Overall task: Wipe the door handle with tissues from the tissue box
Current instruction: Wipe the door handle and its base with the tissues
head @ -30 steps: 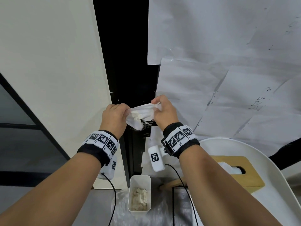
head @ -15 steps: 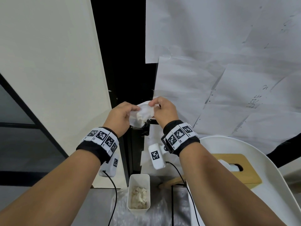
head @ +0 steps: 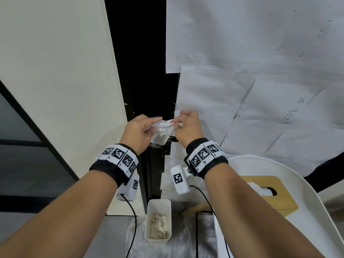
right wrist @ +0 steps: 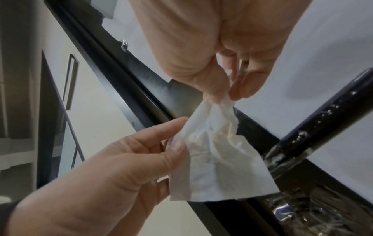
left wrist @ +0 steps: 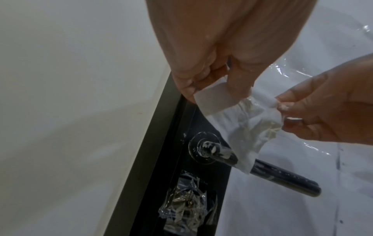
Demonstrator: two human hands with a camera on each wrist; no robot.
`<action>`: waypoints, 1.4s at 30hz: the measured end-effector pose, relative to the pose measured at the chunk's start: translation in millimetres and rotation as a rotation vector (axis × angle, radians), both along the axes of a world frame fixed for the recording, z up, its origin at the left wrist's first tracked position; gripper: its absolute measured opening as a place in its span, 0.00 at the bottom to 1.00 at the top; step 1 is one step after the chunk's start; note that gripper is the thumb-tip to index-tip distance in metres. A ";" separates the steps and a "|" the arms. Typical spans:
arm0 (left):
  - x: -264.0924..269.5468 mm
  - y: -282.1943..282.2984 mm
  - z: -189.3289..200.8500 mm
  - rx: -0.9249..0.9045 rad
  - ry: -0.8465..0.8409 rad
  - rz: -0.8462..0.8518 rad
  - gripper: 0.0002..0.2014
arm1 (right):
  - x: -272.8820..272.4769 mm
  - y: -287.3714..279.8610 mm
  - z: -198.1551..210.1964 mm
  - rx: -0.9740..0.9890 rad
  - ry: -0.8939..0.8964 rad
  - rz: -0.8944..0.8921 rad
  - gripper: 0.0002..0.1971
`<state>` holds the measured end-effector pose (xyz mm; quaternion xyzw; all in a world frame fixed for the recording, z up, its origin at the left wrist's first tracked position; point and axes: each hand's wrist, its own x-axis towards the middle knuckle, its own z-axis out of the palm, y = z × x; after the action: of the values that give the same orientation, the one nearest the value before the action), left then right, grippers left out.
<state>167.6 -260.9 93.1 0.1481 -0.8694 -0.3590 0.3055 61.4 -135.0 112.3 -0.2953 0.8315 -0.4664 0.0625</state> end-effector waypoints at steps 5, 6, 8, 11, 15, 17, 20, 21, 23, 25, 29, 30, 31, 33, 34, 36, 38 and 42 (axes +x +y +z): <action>2.6 4.1 8.6 0.042 -0.042 -0.014 0.16 | -3.9 2.8 4.4 -0.010 -0.026 -0.031 0.11; 3.4 4.8 9.3 0.044 -0.045 -0.017 0.14 | -3.6 4.0 4.6 -0.028 -0.040 -0.042 0.14; 4.0 5.1 9.0 0.044 -0.063 0.002 0.12 | -2.9 6.0 4.5 -0.075 -0.060 -0.045 0.19; 3.3 4.2 8.7 0.059 -0.113 0.043 0.17 | 1.0 9.1 9.5 -0.169 -0.069 -0.007 0.21; 1.3 4.3 9.6 0.067 -0.184 0.144 0.23 | 8.1 11.6 16.2 -0.304 -0.020 0.072 0.23; 0.8 4.2 9.4 0.075 -0.170 0.177 0.18 | 12.2 12.3 17.8 -0.315 -0.037 0.146 0.19; 0.7 3.2 10.0 0.122 -0.105 0.226 0.16 | 12.7 13.4 16.3 -0.237 -0.108 0.216 0.18; 0.8 3.2 11.0 0.138 -0.090 0.242 0.17 | 11.5 13.5 14.2 -0.197 -0.134 0.228 0.18; 1.0 2.9 14.0 0.163 -0.079 0.265 0.18 | 8.6 13.5 8.9 -0.147 -0.154 0.206 0.21; 1.2 2.6 16.3 0.177 -0.080 0.275 0.19 | 4.7 13.1 4.9 -0.160 -0.152 0.146 0.22; 1.3 6.2 18.3 0.196 -0.055 0.175 0.19 | 1.4 13.0 2.7 -0.139 -0.075 0.142 0.22; 1.4 8.2 18.7 0.213 -0.045 0.139 0.19 | 2.1 13.5 2.4 -0.106 -0.050 0.188 0.22; 1.6 10.3 19.0 0.238 -0.032 0.105 0.18 | 2.7 13.7 1.3 -0.078 -0.038 0.224 0.22; 2.7 12.2 18.6 0.293 -0.014 0.060 0.17 | 4.3 13.7 -1.3 -0.057 -0.047 0.238 0.20; 3.6 11.6 17.8 0.309 -0.015 0.052 0.16 | 4.4 13.5 -3.0 -0.053 -0.043 0.217 0.18; 5.4 8.5 13.7 0.329 -0.023 0.052 0.15 | 2.8 13.5 -6.4 -0.041 -0.036 0.155 0.14; 6.1 7.1 10.1 0.335 -0.029 0.056 0.15 | 1.1 14.2 -8.2 -0.024 -0.041 0.114 0.13; 5.5 14.8 12.0 0.374 -0.018 0.058 0.15 | -2.0 16.9 -10.1 0.010 -0.011 0.033 0.13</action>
<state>173.1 -246.1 105.1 0.2304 -0.7854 -0.5043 0.2752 59.4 -118.0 102.2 -0.3061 0.8285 -0.4627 0.0764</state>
